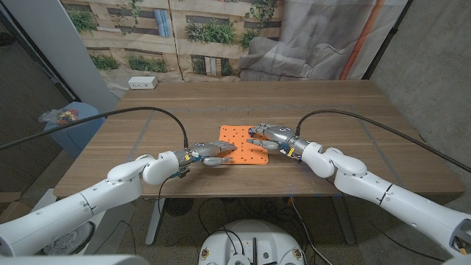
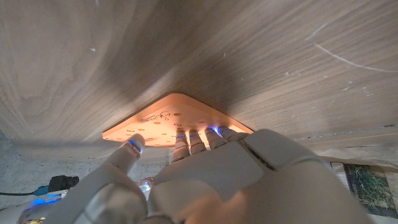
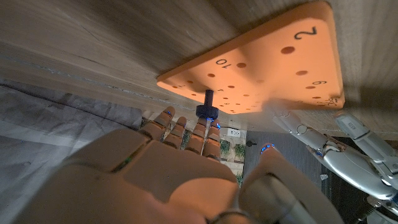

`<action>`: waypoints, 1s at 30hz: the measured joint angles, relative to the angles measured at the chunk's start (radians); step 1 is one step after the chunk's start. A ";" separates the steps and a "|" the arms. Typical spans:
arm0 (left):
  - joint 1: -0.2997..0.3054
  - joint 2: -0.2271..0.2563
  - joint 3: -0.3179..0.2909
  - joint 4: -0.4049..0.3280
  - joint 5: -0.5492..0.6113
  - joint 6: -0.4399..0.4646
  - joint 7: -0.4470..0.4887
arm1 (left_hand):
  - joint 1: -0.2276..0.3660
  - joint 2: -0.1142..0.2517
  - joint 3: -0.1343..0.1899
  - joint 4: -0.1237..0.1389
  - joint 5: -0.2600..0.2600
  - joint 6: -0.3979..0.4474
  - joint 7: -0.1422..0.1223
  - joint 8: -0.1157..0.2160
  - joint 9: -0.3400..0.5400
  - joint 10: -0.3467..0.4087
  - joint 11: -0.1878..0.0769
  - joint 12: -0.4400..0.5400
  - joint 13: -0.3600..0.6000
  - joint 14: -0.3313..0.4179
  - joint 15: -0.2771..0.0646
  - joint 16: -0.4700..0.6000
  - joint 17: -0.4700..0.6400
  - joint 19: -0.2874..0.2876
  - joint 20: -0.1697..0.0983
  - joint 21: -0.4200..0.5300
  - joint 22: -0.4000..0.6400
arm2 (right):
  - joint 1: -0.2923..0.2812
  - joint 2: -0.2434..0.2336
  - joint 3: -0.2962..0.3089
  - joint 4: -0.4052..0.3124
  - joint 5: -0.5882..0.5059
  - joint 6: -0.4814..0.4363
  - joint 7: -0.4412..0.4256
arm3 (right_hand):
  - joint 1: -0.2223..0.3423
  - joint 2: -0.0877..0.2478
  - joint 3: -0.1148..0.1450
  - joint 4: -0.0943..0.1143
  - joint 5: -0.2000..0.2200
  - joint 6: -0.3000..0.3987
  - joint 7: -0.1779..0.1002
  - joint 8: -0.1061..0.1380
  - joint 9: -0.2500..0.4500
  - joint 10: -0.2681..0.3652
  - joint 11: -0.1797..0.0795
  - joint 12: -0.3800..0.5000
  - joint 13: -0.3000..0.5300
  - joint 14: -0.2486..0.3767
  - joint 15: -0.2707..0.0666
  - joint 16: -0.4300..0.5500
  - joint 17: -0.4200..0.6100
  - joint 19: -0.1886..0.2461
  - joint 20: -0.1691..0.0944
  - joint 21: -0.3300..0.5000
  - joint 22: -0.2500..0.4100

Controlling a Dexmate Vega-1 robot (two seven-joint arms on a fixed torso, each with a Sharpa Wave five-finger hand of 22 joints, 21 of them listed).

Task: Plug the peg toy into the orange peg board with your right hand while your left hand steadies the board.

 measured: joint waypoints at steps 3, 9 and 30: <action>0.000 0.000 0.000 0.000 0.000 0.000 0.001 | 0.000 0.000 0.000 0.000 0.000 0.000 0.000 0.000 0.000 0.000 0.000 0.000 0.000 0.000 0.000 0.000 0.000 0.000 0.000 0.000 0.000 | -0.003 0.000 0.004 -0.003 0.000 0.001 -0.010 | -0.004 0.004 0.003 0.003 0.000 -0.006 -0.006 -0.003 0.002 -0.006 0.006 -0.005 0.000 0.000 0.000 0.000 -0.001 0.000 0.000 0.000 0.000; 0.002 0.001 -0.001 0.001 0.000 -0.002 0.004 | 0.000 0.000 0.000 0.000 0.000 0.000 0.000 0.000 0.000 0.000 0.000 0.000 0.000 0.000 0.000 0.000 0.000 0.000 0.000 0.000 0.000 | -0.010 0.000 0.013 -0.014 0.000 0.003 -0.030 | -0.004 0.004 0.006 0.000 0.000 -0.006 -0.006 -0.002 0.001 0.000 0.011 -0.002 0.006 0.000 0.000 0.000 -0.006 0.000 0.000 0.000 0.000; 0.011 0.005 -0.005 0.003 0.006 -0.010 0.020 | 0.000 0.000 0.000 0.000 0.000 0.000 0.000 0.000 -0.001 0.000 0.000 0.000 0.000 0.000 0.000 0.000 0.000 0.000 0.000 0.002 0.000 | -0.045 -0.001 0.060 -0.075 -0.007 -0.030 -0.102 | -0.004 0.004 0.021 -0.007 0.007 -0.023 -0.011 -0.010 0.001 -0.020 0.009 -0.008 0.002 0.000 0.000 -0.007 -0.019 0.000 0.000 0.000 0.000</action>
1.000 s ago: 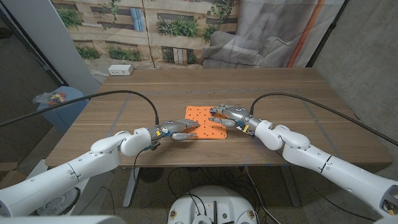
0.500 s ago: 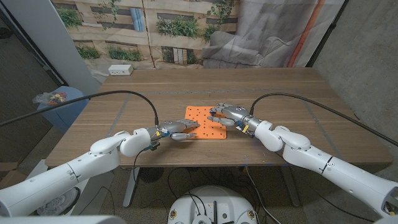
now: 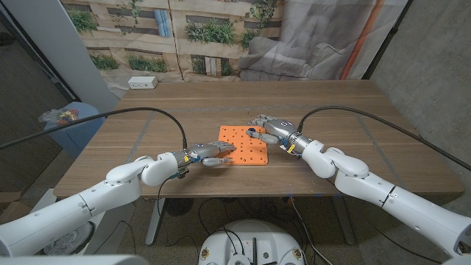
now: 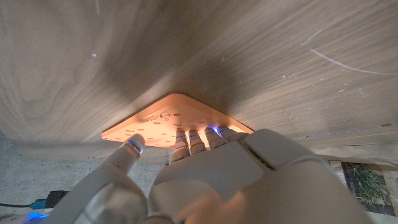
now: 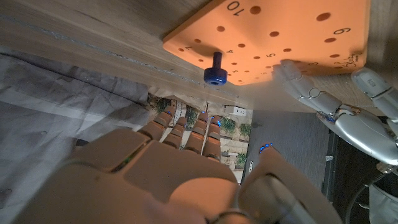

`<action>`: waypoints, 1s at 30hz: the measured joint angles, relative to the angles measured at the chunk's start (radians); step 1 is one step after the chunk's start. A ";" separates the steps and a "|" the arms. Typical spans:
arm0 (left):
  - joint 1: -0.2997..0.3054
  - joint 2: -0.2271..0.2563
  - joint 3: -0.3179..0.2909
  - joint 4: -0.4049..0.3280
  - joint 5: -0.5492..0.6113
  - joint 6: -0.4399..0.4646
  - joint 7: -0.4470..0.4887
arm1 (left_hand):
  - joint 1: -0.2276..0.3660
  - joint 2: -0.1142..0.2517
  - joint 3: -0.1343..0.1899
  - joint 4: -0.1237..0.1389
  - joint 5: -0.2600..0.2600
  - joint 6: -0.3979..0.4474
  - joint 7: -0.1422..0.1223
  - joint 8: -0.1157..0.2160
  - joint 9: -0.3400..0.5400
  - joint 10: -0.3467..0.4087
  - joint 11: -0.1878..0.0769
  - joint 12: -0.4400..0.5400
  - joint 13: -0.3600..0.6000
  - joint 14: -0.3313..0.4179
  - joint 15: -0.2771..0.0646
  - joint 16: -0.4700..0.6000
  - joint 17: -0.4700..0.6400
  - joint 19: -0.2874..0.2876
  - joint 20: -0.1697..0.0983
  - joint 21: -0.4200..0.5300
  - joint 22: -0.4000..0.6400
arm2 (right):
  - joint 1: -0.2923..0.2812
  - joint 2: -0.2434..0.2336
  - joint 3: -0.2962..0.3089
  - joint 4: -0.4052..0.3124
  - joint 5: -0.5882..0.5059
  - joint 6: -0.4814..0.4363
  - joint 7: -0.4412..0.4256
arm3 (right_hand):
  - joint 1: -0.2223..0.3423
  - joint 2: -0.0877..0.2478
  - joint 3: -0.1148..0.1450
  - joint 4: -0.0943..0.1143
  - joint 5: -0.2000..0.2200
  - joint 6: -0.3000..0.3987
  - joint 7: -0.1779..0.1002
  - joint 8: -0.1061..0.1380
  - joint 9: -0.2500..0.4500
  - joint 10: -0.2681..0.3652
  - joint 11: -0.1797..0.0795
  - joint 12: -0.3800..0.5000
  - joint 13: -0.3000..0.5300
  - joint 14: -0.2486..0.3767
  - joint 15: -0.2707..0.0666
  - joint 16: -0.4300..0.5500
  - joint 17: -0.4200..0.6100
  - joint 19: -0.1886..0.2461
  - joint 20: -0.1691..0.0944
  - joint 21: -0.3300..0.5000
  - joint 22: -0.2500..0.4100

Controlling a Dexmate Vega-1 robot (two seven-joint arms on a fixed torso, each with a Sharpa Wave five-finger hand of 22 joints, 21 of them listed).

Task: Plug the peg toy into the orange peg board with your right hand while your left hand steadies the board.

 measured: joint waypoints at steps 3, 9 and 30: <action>0.000 0.000 0.000 0.001 0.002 -0.004 0.001 | 0.000 0.000 0.000 0.000 0.000 0.000 0.000 -0.003 0.000 0.000 0.000 0.000 0.000 0.000 0.000 0.000 0.000 0.000 0.000 0.000 0.000 | -0.006 0.000 0.012 -0.007 0.010 -0.001 -0.006 | 0.000 0.000 0.004 -0.004 0.000 -0.002 0.002 0.000 0.000 0.000 0.000 -0.004 0.000 0.000 0.000 0.000 -0.004 0.004 -0.004 0.000 0.000; -0.003 0.001 -0.001 0.005 0.007 -0.010 0.003 | 0.000 0.000 0.000 0.000 0.000 0.000 0.000 -0.003 0.001 0.002 -0.002 0.000 0.000 0.003 -0.003 0.000 0.000 0.000 0.000 0.000 0.000 | -0.020 0.002 0.038 -0.013 0.068 0.005 -0.027 | 0.000 0.000 0.013 -0.004 0.000 -0.005 0.005 0.000 0.000 -0.007 0.007 -0.004 0.000 0.012 0.001 0.000 -0.009 0.022 0.000 0.007 0.000; 0.015 0.012 -0.034 -0.021 0.010 0.000 0.042 | 0.000 0.000 0.000 0.000 0.000 0.012 0.012 -0.001 0.002 0.036 0.026 0.007 0.006 0.049 -0.004 0.013 0.008 0.043 0.011 0.014 0.002 | -0.050 0.022 0.118 0.023 0.287 0.075 -0.073 | 0.000 0.000 0.024 -0.012 0.000 -0.030 0.008 -0.006 0.000 -0.043 0.029 -0.008 0.000 0.049 0.002 0.000 -0.023 0.087 0.000 0.015 0.000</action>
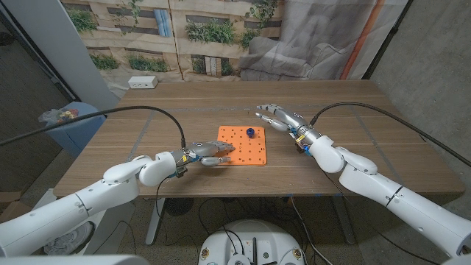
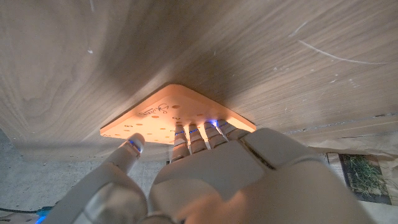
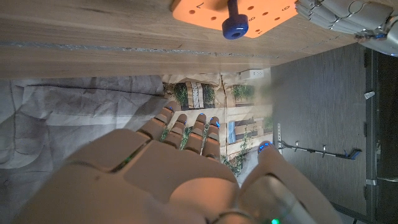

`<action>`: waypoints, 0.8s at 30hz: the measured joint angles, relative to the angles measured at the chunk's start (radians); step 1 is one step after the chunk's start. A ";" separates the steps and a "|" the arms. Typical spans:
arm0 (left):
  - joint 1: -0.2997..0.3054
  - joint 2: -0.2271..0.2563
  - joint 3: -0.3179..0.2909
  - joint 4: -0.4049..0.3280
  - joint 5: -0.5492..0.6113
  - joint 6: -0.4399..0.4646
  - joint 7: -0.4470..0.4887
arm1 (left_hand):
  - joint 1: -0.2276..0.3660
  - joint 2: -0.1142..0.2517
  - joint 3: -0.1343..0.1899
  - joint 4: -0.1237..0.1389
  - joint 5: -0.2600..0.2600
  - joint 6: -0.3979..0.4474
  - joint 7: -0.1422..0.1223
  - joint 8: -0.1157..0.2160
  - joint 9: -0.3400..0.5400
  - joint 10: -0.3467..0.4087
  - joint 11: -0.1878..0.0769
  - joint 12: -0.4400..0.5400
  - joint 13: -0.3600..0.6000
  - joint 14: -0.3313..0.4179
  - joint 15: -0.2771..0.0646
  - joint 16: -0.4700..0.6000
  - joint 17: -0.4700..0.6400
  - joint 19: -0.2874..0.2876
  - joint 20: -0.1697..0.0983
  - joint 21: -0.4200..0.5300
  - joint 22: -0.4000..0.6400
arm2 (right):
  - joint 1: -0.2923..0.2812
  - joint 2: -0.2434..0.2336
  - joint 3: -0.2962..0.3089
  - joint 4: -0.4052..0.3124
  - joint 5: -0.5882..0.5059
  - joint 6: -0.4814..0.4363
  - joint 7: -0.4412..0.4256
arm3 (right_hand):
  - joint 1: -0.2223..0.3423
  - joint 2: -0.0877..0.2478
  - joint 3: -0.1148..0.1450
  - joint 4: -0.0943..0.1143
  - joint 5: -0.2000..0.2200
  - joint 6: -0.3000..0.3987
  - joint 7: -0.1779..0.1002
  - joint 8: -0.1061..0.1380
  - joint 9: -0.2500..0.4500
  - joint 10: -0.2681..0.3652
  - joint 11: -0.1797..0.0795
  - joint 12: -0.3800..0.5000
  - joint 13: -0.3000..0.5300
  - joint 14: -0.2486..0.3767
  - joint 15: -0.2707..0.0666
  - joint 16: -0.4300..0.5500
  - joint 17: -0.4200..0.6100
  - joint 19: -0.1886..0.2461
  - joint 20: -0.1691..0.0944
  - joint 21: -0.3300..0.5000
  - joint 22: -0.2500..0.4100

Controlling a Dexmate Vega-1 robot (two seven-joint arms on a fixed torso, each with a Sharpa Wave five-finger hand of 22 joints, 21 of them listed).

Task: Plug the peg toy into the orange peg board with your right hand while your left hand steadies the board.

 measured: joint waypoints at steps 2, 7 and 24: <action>0.004 0.000 -0.007 -0.006 -0.003 0.003 0.011 | 0.000 0.000 0.000 0.000 0.000 0.000 0.000 0.000 -0.004 0.001 0.001 0.000 -0.001 0.002 0.001 0.000 0.000 0.002 0.002 0.002 0.000 | -0.002 0.001 0.009 0.007 0.027 0.007 -0.001 | 0.000 0.000 0.001 0.001 0.000 -0.004 -0.003 0.000 0.000 -0.004 0.004 0.000 0.000 0.004 -0.004 0.000 0.000 0.001 -0.002 0.000 0.000; 0.009 -0.003 -0.018 -0.012 -0.009 0.009 0.030 | 0.000 0.000 0.003 -0.003 0.000 0.000 0.000 0.000 -0.005 0.001 0.001 0.000 -0.001 0.003 0.007 0.000 0.001 0.009 -0.002 0.004 0.000 | -0.005 0.005 0.025 0.021 0.072 0.015 -0.005 | 0.000 0.000 0.005 -0.004 0.000 -0.011 -0.003 0.000 0.000 -0.007 0.007 0.000 0.000 0.013 -0.002 0.000 0.000 0.009 -0.002 0.000 0.000; 0.025 -0.026 -0.058 -0.027 -0.033 0.043 0.112 | 0.000 0.000 0.003 -0.003 0.000 0.000 0.000 0.000 -0.004 -0.006 0.001 0.001 -0.001 -0.005 0.007 -0.004 -0.001 0.016 0.005 0.003 0.000 | -0.009 0.045 0.065 0.083 0.208 0.039 -0.045 | 0.000 0.000 0.020 -0.019 0.000 -0.007 0.012 0.000 -0.005 -0.003 0.011 0.000 0.000 0.027 -0.006 0.000 -0.005 0.025 -0.003 0.000 0.000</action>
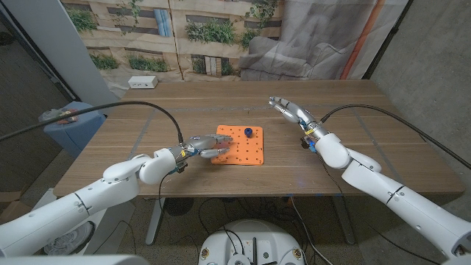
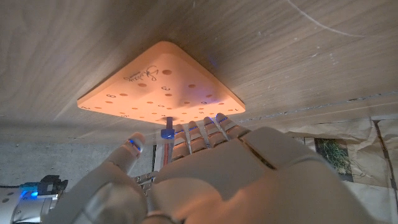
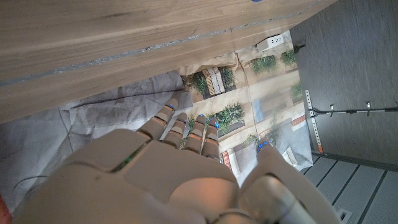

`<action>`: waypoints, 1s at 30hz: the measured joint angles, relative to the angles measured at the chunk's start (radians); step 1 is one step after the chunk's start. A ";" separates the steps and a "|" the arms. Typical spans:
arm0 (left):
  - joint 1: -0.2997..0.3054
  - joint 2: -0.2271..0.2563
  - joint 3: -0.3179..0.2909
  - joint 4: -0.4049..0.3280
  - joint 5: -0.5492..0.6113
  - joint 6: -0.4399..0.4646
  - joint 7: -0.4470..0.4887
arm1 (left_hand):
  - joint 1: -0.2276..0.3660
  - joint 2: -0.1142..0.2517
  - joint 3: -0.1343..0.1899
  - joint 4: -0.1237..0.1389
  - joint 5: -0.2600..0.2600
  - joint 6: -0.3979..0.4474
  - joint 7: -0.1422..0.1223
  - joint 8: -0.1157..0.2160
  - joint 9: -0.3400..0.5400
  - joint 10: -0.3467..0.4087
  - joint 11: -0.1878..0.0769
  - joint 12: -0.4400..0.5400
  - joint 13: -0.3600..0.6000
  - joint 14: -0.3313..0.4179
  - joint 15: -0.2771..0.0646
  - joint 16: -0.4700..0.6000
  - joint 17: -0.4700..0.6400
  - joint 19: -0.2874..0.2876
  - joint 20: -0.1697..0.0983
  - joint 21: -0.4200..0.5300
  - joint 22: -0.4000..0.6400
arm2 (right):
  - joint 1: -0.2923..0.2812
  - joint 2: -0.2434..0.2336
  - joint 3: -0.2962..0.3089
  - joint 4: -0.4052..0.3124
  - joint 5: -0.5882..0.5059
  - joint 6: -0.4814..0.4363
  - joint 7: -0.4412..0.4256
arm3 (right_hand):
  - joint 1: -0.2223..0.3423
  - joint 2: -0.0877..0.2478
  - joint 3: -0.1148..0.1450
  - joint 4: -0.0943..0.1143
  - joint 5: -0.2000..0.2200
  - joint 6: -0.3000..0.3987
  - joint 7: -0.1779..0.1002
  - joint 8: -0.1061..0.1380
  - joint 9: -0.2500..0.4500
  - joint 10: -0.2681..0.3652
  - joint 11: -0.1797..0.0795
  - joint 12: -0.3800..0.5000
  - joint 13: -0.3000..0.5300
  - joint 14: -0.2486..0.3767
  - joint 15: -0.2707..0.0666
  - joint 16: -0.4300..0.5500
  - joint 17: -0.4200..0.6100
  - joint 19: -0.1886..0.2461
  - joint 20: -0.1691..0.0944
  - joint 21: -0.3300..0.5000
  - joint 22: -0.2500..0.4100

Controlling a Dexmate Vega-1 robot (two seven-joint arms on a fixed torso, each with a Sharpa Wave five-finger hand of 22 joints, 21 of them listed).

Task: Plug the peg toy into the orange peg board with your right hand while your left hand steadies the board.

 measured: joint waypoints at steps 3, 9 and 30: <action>0.007 -0.006 -0.010 -0.001 -0.009 0.007 0.019 | 0.000 0.000 0.000 0.000 0.000 0.000 0.000 0.000 0.000 0.000 0.000 0.000 0.000 0.000 0.000 0.000 0.000 0.000 0.000 0.000 0.000 | 0.000 0.008 0.006 0.010 0.026 0.000 -0.008 | 0.000 0.000 0.000 0.000 0.000 0.000 0.000 0.000 0.000 0.004 0.004 0.000 0.000 0.000 0.000 0.000 0.000 0.000 0.000 0.000 0.000; 0.020 -0.016 -0.031 -0.001 -0.040 0.024 0.060 | 0.000 0.000 0.000 0.000 0.000 0.000 0.000 0.000 0.000 0.000 0.000 0.000 0.000 0.000 0.000 0.000 0.000 0.000 0.000 0.000 0.000 | 0.002 0.021 0.015 0.027 0.064 -0.005 -0.016 | 0.000 0.000 0.000 0.000 0.000 -0.004 0.004 0.000 0.000 0.000 0.011 0.000 0.000 0.000 0.000 0.000 0.000 0.000 0.000 0.000 0.000; 0.029 -0.087 -0.110 0.098 -0.237 -0.010 0.198 | 0.003 -0.003 0.004 -0.004 0.000 0.000 0.000 0.000 0.000 -0.013 0.013 0.000 0.000 0.000 0.000 0.000 0.002 0.014 -0.007 0.000 0.000 | 0.034 0.063 0.039 0.135 0.277 0.050 0.043 | -0.038 -0.020 -0.009 -0.003 0.000 -0.124 0.034 -0.015 -0.005 -0.064 0.037 0.000 -0.005 -0.053 0.002 -0.008 0.008 -0.058 0.000 -0.020 -0.002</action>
